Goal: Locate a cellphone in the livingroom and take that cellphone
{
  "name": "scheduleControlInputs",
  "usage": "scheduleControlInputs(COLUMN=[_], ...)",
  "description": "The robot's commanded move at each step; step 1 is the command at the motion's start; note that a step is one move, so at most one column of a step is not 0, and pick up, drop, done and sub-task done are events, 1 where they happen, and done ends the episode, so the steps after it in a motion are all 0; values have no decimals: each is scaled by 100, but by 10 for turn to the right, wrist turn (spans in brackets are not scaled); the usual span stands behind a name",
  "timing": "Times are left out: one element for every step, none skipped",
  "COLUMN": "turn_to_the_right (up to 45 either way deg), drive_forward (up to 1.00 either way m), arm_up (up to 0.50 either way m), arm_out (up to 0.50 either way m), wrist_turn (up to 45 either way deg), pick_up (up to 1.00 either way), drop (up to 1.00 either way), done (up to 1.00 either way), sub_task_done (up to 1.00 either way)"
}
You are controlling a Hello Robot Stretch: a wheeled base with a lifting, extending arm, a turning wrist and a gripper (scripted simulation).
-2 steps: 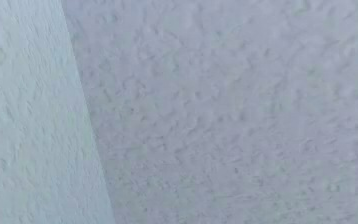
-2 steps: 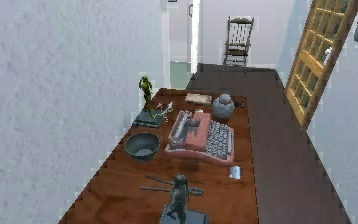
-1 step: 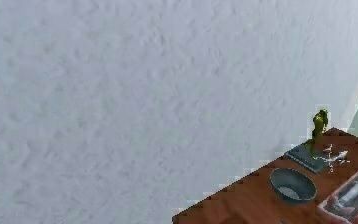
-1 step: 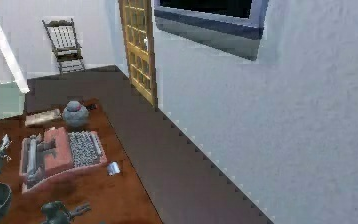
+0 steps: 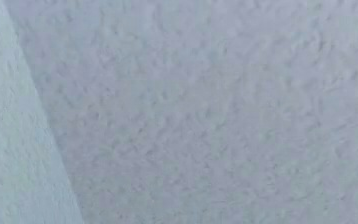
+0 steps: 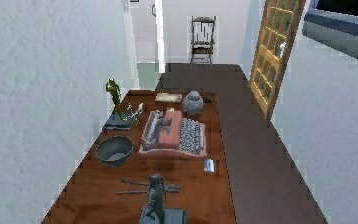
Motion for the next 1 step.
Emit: scheduleControlInputs(turn_to_the_right=[-450], drive_forward=[0], arm_up=[0], arm_out=[0], wrist_turn=[0], pick_up=[0], drop=[0], done=[0], sub_task_done=[0])
